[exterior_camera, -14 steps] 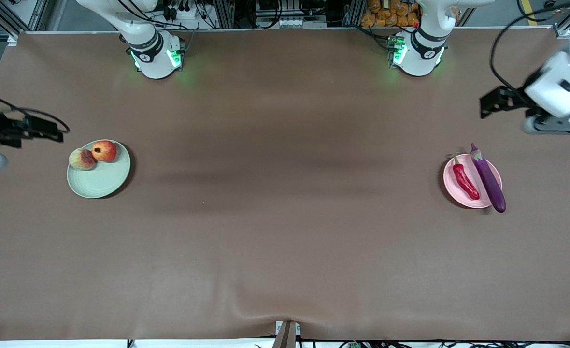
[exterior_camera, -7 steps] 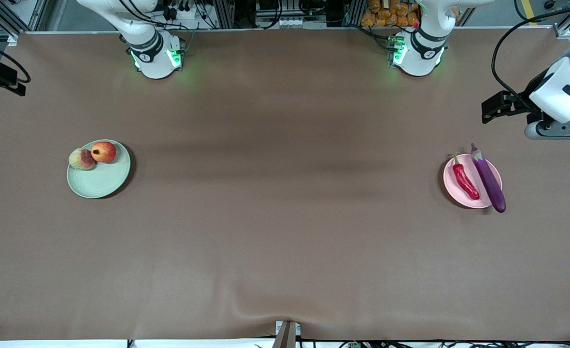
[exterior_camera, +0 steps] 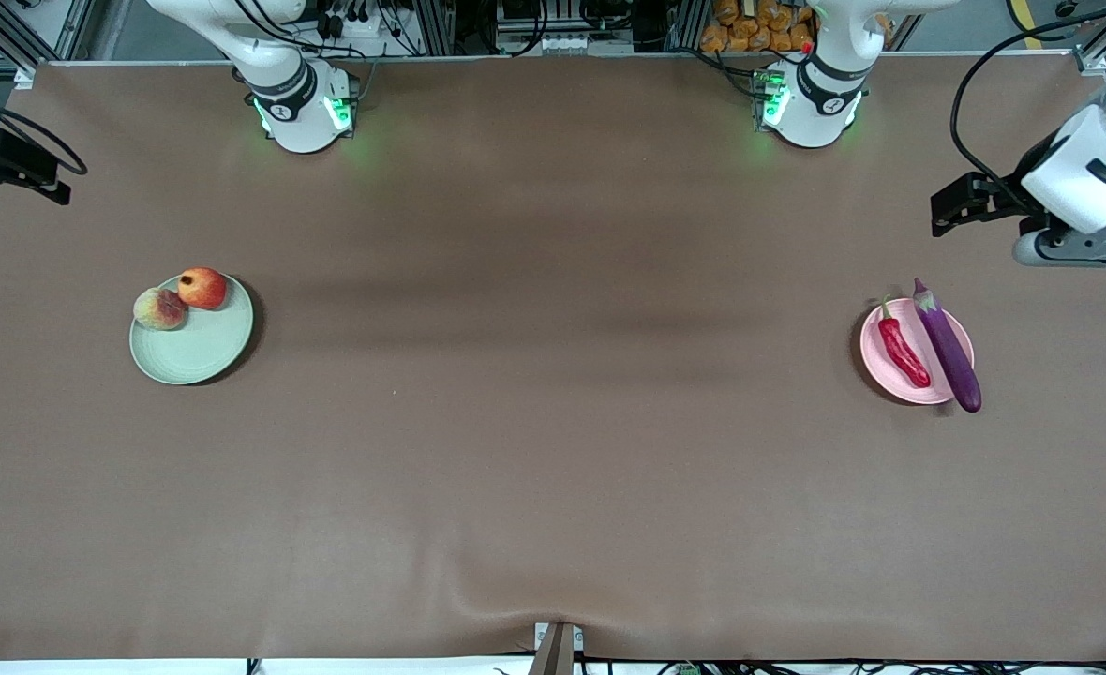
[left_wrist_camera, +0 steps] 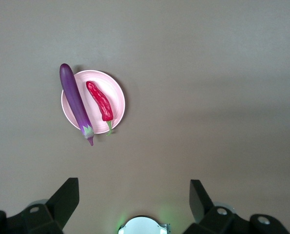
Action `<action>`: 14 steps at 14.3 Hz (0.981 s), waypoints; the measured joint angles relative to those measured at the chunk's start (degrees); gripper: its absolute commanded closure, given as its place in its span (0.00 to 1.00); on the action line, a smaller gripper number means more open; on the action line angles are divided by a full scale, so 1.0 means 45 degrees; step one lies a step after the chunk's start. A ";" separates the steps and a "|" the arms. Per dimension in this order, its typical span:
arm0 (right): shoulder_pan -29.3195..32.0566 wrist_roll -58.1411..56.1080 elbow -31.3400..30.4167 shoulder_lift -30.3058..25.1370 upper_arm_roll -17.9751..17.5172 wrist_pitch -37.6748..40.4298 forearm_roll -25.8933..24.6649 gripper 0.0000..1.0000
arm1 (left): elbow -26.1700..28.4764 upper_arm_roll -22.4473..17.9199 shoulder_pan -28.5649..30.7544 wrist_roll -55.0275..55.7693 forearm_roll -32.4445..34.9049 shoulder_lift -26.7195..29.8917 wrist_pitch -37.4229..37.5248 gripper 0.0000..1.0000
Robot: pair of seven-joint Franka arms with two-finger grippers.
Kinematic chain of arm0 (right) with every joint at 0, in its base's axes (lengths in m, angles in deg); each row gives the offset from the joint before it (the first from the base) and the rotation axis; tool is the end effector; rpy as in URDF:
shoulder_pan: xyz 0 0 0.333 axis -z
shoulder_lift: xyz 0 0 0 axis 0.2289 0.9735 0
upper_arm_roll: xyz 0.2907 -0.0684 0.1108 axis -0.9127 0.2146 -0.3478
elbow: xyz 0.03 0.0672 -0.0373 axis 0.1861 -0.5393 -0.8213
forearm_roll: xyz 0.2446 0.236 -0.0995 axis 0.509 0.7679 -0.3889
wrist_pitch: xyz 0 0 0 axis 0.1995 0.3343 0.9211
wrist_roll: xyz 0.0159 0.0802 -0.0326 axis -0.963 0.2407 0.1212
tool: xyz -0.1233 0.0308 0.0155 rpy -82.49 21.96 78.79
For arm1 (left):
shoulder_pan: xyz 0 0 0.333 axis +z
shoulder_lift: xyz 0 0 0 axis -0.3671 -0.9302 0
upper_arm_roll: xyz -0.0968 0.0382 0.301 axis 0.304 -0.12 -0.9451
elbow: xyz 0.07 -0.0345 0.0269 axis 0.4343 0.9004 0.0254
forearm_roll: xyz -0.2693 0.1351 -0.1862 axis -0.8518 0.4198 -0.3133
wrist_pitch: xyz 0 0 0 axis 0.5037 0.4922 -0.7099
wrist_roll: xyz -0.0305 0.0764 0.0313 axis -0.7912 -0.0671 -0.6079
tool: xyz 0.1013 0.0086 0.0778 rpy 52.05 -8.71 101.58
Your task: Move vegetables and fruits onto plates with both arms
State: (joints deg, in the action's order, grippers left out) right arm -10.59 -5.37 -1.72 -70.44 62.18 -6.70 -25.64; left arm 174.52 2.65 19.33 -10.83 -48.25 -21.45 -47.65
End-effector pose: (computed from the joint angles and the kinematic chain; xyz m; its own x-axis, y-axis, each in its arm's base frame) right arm 0.4811 -0.0303 0.6495 0.9953 0.0267 -0.0933 0.0256 -0.9996 -0.0129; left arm 0.5029 -0.0768 0.6070 0.9907 -0.0737 -0.1147 -0.0780 -0.9964 -0.0336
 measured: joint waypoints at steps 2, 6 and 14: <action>-0.0631 -0.0005 -0.0006 -0.0008 0.0659 -0.0012 0.0017 0.00 | 0.0000 0.0207 -0.0002 0.0022 0.0000 0.0001 0.0000 0.00; -0.0997 -0.0004 -0.0034 -0.0009 0.0830 -0.0015 0.0019 0.00 | 0.0000 0.0232 0.0018 0.0023 0.0001 0.0009 -0.0002 0.00; -0.1012 -0.0004 -0.0147 -0.0016 0.0823 -0.0035 0.0028 0.00 | 0.0287 0.0140 0.0060 0.0023 0.0015 0.0689 -0.0508 0.00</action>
State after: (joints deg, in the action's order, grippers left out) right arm -15.14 -5.39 -2.38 -70.51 65.88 -6.86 -25.51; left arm 175.81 3.28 19.60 -10.72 -48.18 -18.35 -49.93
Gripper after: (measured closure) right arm 0.000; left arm 0.000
